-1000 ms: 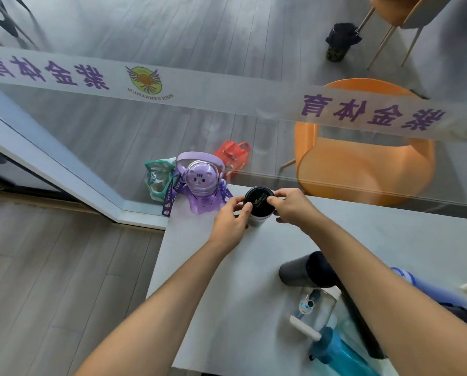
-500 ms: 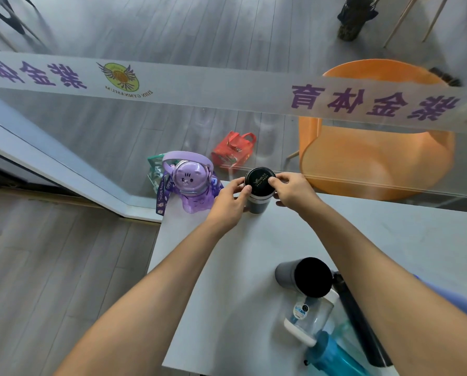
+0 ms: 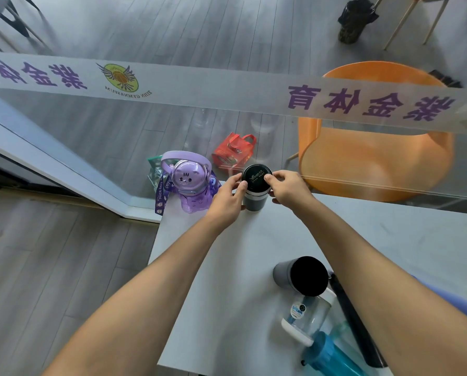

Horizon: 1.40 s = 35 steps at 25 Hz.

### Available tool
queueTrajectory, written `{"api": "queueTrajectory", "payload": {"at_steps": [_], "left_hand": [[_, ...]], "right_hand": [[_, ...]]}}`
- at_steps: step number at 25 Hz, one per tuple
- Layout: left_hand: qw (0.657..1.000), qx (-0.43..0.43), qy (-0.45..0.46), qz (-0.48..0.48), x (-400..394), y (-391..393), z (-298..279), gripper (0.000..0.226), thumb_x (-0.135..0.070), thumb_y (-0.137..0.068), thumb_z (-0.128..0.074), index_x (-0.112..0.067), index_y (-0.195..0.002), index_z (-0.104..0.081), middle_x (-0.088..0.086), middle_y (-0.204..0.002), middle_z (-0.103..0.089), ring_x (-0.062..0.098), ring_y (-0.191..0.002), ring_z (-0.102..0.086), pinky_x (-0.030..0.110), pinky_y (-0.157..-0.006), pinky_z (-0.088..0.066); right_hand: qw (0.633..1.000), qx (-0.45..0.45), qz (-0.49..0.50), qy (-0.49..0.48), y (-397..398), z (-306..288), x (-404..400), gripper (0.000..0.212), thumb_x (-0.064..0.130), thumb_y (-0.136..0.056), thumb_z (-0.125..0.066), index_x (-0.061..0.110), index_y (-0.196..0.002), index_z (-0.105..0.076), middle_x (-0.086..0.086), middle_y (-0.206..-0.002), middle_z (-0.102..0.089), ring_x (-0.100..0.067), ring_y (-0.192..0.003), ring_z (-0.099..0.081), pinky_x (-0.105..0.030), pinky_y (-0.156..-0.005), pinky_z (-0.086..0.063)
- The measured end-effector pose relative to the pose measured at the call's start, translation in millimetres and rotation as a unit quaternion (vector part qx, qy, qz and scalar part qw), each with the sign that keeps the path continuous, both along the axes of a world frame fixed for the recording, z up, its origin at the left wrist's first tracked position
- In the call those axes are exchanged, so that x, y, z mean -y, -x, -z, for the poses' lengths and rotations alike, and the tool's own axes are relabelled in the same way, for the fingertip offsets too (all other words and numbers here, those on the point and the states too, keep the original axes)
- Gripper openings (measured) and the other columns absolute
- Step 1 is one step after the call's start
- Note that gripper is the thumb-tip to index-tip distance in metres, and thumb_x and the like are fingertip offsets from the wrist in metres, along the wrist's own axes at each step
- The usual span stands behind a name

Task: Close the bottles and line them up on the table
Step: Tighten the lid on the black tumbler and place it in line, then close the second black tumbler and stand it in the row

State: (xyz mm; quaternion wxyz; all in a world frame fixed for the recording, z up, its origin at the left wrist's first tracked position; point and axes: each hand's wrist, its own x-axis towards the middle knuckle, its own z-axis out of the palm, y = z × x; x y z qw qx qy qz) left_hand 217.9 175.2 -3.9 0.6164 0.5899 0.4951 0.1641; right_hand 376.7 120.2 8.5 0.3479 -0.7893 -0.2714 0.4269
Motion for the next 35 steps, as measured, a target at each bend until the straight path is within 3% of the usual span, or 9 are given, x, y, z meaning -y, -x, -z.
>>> {"api": "queueTrajectory", "payload": {"at_steps": [6,8,11,15,20,25,28,31,35], "left_hand": [[1.0,-0.012,0.008,-0.008,-1,0,-5,0.045,-0.031,-0.101,-0.049,-0.021,-0.144,-0.044,0.005,-0.129,-0.059,0.02,-0.111,-0.058,0.044,-0.087,-0.058],[0.999,-0.03,-0.018,-0.02,8,6,-8,0.046,-0.031,-0.1,-0.05,-0.019,-0.144,-0.044,0.004,-0.119,-0.06,0.022,-0.102,-0.06,0.048,-0.088,-0.058],[0.999,-0.029,-0.035,0.007,35,18,-16,0.038,-0.028,-0.101,-0.05,-0.018,-0.137,-0.051,0.004,-0.113,-0.062,0.025,-0.099,-0.063,0.047,-0.087,-0.058],[0.996,-0.033,-0.047,0.074,91,37,-21,0.033,-0.027,-0.101,-0.049,-0.019,-0.132,-0.055,0.004,-0.119,-0.063,0.021,-0.103,-0.063,0.042,-0.091,-0.056],[0.991,-0.015,0.025,0.132,150,48,-23,0.034,-0.027,-0.102,-0.046,-0.021,-0.135,-0.052,0.004,-0.124,-0.058,0.022,-0.109,-0.062,0.035,-0.088,-0.056],[0.99,-0.008,0.039,0.136,175,45,-27,0.041,-0.036,-0.102,-0.045,-0.024,-0.141,-0.047,-0.001,-0.13,-0.057,0.02,-0.113,-0.059,0.04,-0.094,-0.055],[0.988,0.028,0.091,0.124,184,39,-34,0.035,-0.044,-0.101,-0.045,-0.027,-0.13,-0.055,-0.007,-0.123,-0.062,0.014,-0.114,-0.059,0.037,-0.093,-0.054],[0.996,0.021,0.055,0.069,197,21,-32,0.037,-0.045,-0.096,-0.053,-0.027,-0.128,-0.057,-0.002,-0.123,-0.065,0.009,-0.107,-0.063,0.035,-0.09,-0.057],[0.999,0.007,0.041,0.012,204,25,-24,0.039,-0.042,-0.096,-0.055,-0.022,-0.13,-0.058,0.002,-0.124,-0.065,0.011,-0.108,-0.065,0.04,-0.093,-0.058]], "right_hand": [[1.0,-0.017,0.013,-0.002,-4,-4,12,0.061,0.06,-0.075,-0.056,0.019,-0.12,-0.065,-0.008,-0.121,-0.07,-0.03,-0.113,-0.067,-0.053,-0.1,-0.055],[0.999,-0.011,0.035,-0.002,-4,-18,27,0.051,0.052,-0.084,-0.058,0.017,-0.121,-0.065,-0.007,-0.12,-0.069,-0.028,-0.113,-0.066,-0.051,-0.1,-0.055],[0.997,-0.02,0.074,-0.005,-7,-31,67,0.024,0.031,-0.097,-0.057,0.014,-0.11,-0.066,-0.005,-0.094,-0.065,-0.024,-0.096,-0.064,-0.041,-0.09,-0.055],[0.989,-0.024,0.145,-0.002,-2,-37,141,0.025,0.024,-0.099,-0.054,0.007,-0.112,-0.067,-0.008,-0.096,-0.064,-0.023,-0.094,-0.063,-0.047,-0.095,-0.056],[0.976,-0.077,0.201,0.003,39,-21,210,0.032,0.031,-0.099,-0.053,0.006,-0.107,-0.071,-0.024,-0.104,-0.069,-0.025,-0.086,-0.064,-0.038,-0.078,-0.051],[0.978,-0.115,0.172,-0.01,67,-29,232,0.05,0.06,-0.1,-0.037,0.026,-0.129,-0.059,-0.004,-0.12,-0.063,-0.024,-0.113,-0.063,-0.045,-0.107,-0.049],[0.982,-0.131,0.136,-0.029,65,-25,235,0.049,0.064,-0.094,-0.047,0.029,-0.125,-0.061,0.001,-0.122,-0.068,-0.017,-0.113,-0.065,-0.042,-0.105,-0.05],[0.988,-0.124,0.08,-0.033,43,-18,239,0.048,0.062,-0.089,-0.06,0.028,-0.123,-0.062,0.002,-0.118,-0.072,-0.015,-0.111,-0.068,-0.043,-0.104,-0.053],[0.993,-0.108,0.036,-0.034,45,-16,230,0.06,0.069,-0.084,-0.058,0.027,-0.127,-0.062,0.001,-0.12,-0.072,-0.014,-0.111,-0.068,-0.042,-0.1,-0.056]]}}
